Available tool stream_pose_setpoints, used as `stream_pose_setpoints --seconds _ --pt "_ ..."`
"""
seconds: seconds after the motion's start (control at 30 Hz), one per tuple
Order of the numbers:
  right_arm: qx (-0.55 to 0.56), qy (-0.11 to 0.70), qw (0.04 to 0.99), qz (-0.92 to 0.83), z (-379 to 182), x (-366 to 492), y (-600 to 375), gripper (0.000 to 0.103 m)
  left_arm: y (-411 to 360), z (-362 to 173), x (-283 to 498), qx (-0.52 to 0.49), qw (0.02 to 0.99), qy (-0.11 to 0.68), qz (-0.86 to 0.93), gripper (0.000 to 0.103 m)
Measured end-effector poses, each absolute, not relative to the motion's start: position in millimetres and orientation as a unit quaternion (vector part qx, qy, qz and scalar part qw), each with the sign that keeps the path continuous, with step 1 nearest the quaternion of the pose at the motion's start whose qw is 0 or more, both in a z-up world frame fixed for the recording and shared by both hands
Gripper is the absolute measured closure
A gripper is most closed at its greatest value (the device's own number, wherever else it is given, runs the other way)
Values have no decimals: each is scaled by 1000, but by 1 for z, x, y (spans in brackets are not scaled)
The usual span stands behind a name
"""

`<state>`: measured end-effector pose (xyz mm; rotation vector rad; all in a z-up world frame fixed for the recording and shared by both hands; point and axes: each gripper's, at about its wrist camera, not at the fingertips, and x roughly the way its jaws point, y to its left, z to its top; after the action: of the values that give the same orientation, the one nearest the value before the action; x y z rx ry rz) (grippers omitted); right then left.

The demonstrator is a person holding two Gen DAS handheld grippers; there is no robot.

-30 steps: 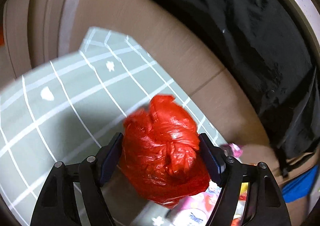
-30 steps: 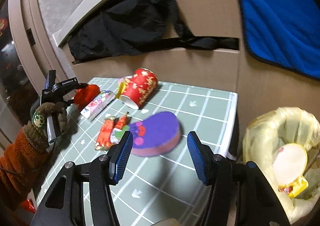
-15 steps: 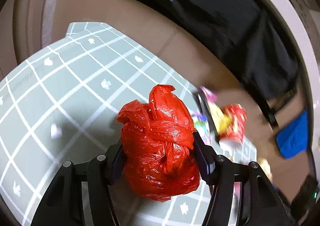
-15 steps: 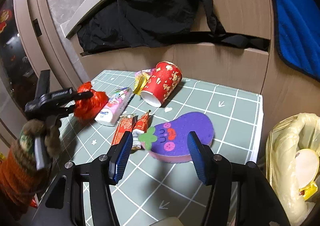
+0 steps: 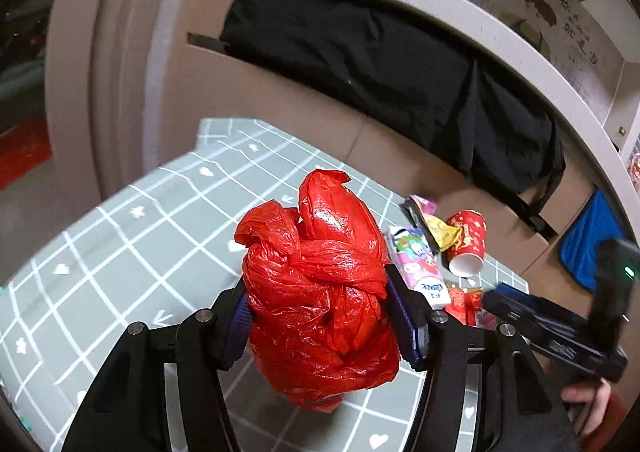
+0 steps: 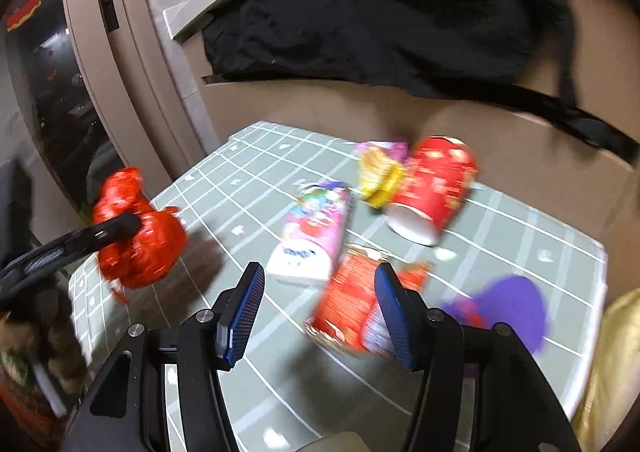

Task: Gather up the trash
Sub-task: 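Grasp the red plastic bag with the left gripper while the right grasps the pink Kleenex pack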

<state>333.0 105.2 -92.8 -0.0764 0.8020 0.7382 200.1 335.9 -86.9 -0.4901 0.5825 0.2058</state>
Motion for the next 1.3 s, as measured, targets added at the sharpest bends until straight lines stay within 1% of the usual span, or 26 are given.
stream_pose_setpoints --seconds 0.2,0.37,0.6,0.83,0.87,0.9,1.0,1.13,1.3 --pt "-63 402 850 335 -115 353 155 48 338 -97 190 -243 919 294 97 43" --pt "-78 403 860 303 -127 369 167 47 342 -97 185 -249 920 289 90 43" --pt "-70 420 856 293 -140 387 183 47 345 -101 188 -259 917 290 83 43" --pt "-116 412 856 291 -148 387 198 48 345 -104 192 -261 914 299 83 43" --pt "-116 409 855 296 -146 386 197 52 345 -103 193 -261 914 300 82 43" --pt "-114 409 854 302 -144 384 195 54 344 -103 193 -262 913 301 81 43" --pt "-112 400 848 328 -132 373 186 58 341 -99 196 -260 914 302 77 43" --pt "-121 372 851 351 -107 354 170 59 330 -87 198 -249 920 296 67 43" --pt "-103 342 863 358 -69 336 131 59 308 -60 204 -227 932 277 55 43"
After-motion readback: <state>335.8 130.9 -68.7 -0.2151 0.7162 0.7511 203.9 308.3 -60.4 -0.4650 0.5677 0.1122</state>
